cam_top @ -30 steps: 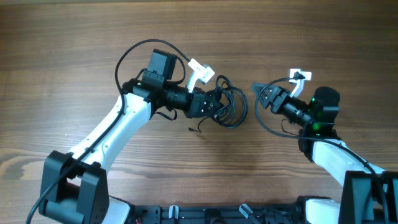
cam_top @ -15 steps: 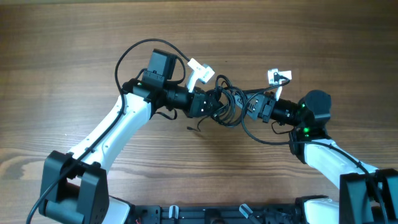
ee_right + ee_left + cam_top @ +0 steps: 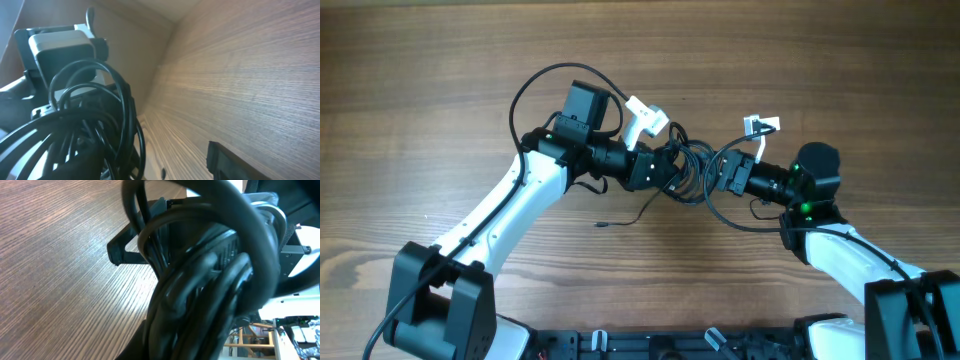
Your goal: Untangle cables
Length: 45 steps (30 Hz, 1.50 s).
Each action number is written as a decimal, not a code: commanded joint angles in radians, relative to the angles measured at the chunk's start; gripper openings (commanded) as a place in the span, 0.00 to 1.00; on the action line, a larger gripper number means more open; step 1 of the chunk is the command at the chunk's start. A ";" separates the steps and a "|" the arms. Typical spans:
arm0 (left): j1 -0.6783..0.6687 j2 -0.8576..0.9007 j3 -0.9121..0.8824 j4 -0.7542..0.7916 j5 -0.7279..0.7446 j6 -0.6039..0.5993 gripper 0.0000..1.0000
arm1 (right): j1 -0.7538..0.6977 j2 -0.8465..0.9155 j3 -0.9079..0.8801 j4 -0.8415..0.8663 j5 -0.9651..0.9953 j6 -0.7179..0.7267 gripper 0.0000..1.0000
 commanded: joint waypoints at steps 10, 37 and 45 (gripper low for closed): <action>-0.027 -0.023 0.013 0.056 0.168 0.023 0.04 | 0.055 0.002 0.000 -0.055 0.060 -0.040 0.66; -0.026 -0.023 0.013 0.022 0.170 0.090 0.04 | -0.067 0.002 0.000 0.242 -0.199 -0.040 0.79; -0.026 -0.023 0.013 0.023 0.166 0.133 0.04 | -0.066 0.002 0.000 0.237 -0.220 -0.037 0.79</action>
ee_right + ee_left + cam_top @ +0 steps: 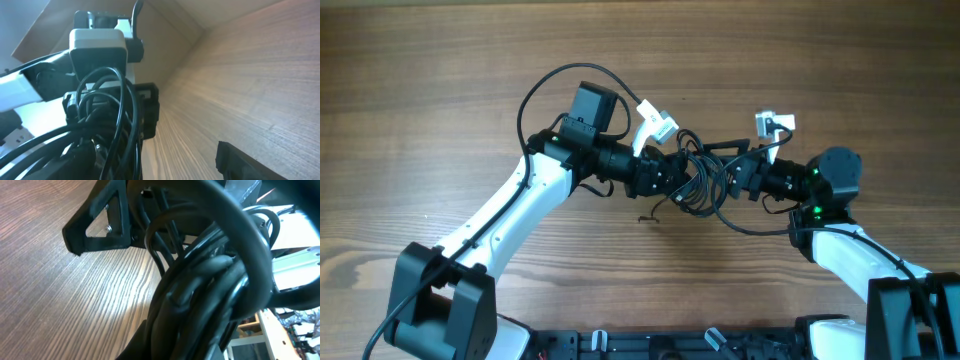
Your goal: Untangle cables
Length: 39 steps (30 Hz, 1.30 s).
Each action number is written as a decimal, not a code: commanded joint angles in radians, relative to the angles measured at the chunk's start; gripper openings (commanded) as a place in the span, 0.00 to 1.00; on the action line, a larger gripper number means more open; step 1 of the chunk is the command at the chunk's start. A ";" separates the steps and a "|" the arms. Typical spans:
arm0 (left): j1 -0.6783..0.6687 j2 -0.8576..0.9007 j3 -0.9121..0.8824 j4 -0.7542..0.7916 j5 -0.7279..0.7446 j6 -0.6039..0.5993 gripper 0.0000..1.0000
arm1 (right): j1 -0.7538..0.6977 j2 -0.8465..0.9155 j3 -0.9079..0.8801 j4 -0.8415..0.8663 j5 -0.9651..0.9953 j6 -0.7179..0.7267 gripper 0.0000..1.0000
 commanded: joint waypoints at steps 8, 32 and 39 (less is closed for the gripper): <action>-0.003 -0.023 0.013 0.007 0.069 0.040 0.04 | 0.029 0.003 0.002 -0.136 0.099 -0.042 0.77; -0.020 -0.025 0.013 0.033 0.098 0.006 0.04 | -0.108 0.003 0.002 -0.623 0.801 -0.190 0.59; 0.033 -0.026 0.013 0.104 0.195 0.006 0.04 | -0.288 0.003 0.002 -0.641 0.782 -0.192 0.73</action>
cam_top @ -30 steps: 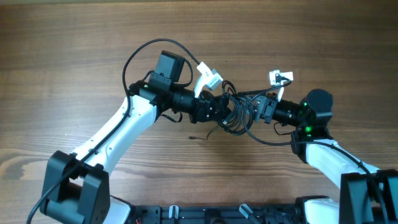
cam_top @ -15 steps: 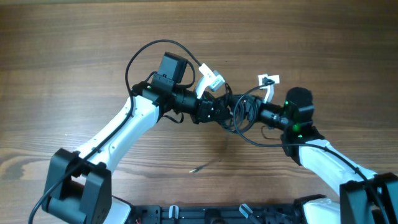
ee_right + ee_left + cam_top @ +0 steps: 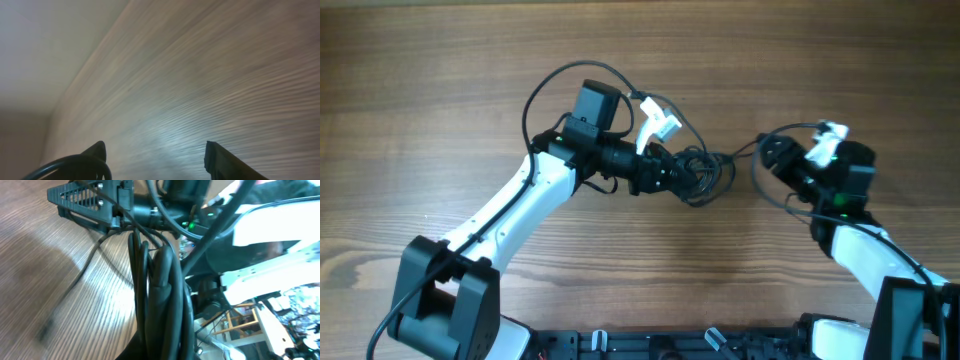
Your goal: Untangle cables
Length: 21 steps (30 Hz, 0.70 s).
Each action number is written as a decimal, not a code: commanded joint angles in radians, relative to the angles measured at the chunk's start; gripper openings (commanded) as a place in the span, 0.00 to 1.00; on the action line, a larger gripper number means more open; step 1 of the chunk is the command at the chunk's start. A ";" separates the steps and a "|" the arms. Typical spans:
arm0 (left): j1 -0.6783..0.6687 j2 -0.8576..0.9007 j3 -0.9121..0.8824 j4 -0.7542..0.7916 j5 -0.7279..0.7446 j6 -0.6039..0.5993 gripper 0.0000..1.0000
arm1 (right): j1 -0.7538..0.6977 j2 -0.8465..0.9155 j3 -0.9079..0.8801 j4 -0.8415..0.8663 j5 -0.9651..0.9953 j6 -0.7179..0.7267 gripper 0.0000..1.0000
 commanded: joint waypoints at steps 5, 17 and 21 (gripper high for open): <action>0.063 -0.044 0.020 0.002 0.137 0.026 0.04 | -0.113 0.020 -0.013 -0.011 0.084 -0.003 0.84; 0.132 -0.044 0.020 -0.084 0.023 0.026 0.04 | -0.271 0.020 -0.013 -0.045 -0.262 -0.030 1.00; 0.132 -0.044 0.020 -0.084 -0.019 0.026 0.04 | -0.264 0.020 -0.013 -0.013 -0.539 -0.030 1.00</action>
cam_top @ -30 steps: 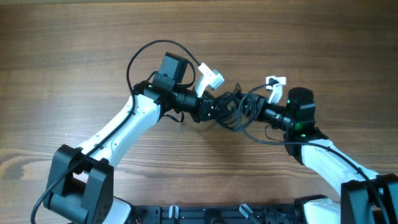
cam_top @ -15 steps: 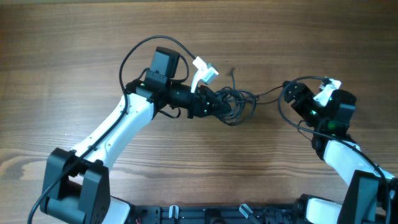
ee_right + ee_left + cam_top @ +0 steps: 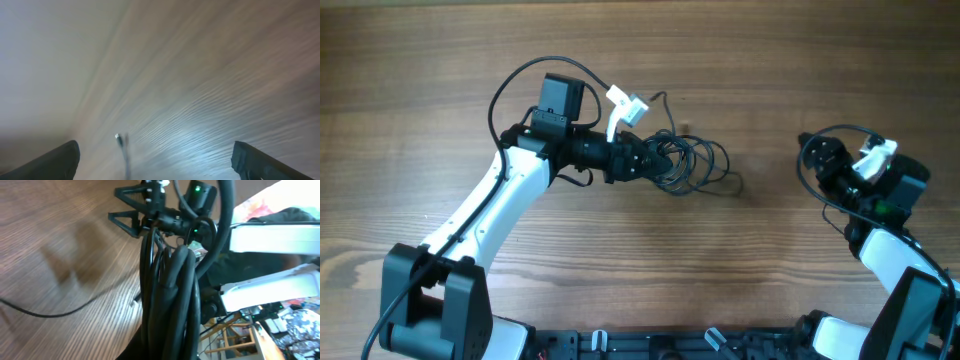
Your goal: Untangle cables
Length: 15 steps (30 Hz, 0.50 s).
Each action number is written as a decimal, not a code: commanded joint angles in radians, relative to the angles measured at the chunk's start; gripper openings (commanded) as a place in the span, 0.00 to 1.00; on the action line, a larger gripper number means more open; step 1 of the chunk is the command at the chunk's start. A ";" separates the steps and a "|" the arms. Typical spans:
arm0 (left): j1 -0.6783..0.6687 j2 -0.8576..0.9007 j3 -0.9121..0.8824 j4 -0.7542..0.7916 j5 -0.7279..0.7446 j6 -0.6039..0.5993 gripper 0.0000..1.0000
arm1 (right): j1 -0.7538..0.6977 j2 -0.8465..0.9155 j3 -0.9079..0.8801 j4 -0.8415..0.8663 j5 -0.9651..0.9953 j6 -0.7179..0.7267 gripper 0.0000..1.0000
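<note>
A tangled bundle of black cables (image 3: pixel 685 165) lies mid-table, and my left gripper (image 3: pixel 642 160) is shut on its left side. In the left wrist view the bundle (image 3: pixel 167 295) fills the centre and hides my own fingers. A thin strand trails from the bundle toward the lower right (image 3: pixel 733 186). My right gripper (image 3: pixel 812 154) stands open far to the right, apart from the bundle. Its fingers (image 3: pixel 60 160) are spread wide with nothing between them. A loose cable end (image 3: pixel 119 139) shows blurred on the table ahead of it.
The wooden table (image 3: pixel 420 80) carries nothing else. Each arm's own wiring loops near its wrist, with a white connector (image 3: pixel 622 104) on the left and another (image 3: pixel 876 152) on the right. The right gripper (image 3: pixel 124 205) shows at the top of the left wrist view.
My right gripper has moved farther right, opened wider, and no strand links it to the bundle now. My left gripper has moved left with the bundle, whose loops lie looser.
At first both grippers met at the tangled bundle mid-table, each wrist view full of cable. Then they stood slightly apart, the bundle between them. Later the right gripper was off to the right with a strand stretched toward it. Now it is open and apart.
</note>
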 commanded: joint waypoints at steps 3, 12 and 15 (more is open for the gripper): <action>0.003 -0.024 0.020 -0.010 -0.180 0.017 0.04 | 0.050 0.008 -0.013 0.078 -0.457 -0.019 0.99; 0.002 -0.025 0.020 -0.009 -0.752 -0.365 0.04 | 0.278 0.008 -0.013 0.108 -0.379 0.209 1.00; -0.020 -0.025 0.020 -0.013 -0.835 -0.375 0.04 | 0.348 0.008 -0.013 0.110 -0.314 0.349 1.00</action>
